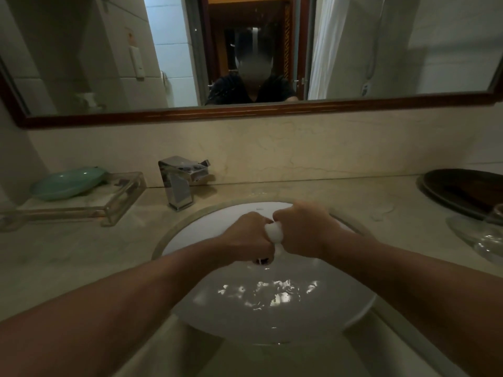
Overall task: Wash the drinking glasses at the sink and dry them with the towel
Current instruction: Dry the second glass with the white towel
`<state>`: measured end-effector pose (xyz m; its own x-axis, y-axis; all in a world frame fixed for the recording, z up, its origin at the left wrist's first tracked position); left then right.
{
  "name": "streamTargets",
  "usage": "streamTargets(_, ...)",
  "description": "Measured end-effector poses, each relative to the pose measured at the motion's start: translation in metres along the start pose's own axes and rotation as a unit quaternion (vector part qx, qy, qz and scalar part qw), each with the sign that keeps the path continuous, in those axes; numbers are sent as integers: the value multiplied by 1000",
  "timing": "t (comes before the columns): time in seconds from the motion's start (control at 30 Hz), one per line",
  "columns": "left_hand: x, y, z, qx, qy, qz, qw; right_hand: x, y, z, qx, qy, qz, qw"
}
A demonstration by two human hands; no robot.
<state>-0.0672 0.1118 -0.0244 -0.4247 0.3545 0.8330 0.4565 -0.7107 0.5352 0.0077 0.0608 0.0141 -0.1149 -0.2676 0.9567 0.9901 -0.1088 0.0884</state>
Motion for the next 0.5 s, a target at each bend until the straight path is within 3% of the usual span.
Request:
streamTargets(0.07, 17, 17, 6, -58, -20, 122, 991, -3, 6, 3, -32, 11, 72, 997)
streamTargets(0.17, 44, 49, 4, -139, -17, 338, 931, -3, 8, 4, -58, -33, 165, 984)
streamTargets(0.27, 60, 69, -8, -215, 33, 386, 896, 14, 5, -3, -68, -103, 262, 957)
streamTargets(0.33, 67, 79, -16, -271, 76, 387, 878, 22, 2, -3, -68, -121, 267, 953)
streamTargets(0.4, 69, 88, -22, -307, 108, 441, 836, 20, -1, -3, -86, -150, 285, 943)
streamTargets(0.43, 70, 92, -26, -320, 135, 470, 811, 13, 0, -4, -125, -183, 352, 909)
streamTargets(0.5, 72, 97, -37, -373, 189, 511, 751, -7, 6, -9, -225, -256, 491, 801)
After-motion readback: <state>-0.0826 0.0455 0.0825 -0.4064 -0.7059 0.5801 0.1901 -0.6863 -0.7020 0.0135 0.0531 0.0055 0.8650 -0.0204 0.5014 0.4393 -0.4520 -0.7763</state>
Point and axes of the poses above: each hand's wrist, its own z-axis towards the middle knuckle, its own x-axis out of the back of the hand, y = z × x, the point moved 9 cm from there along z, towards the middle knuckle, and after that the axes turned 10 degrees about -x, right-handed, at the moved point
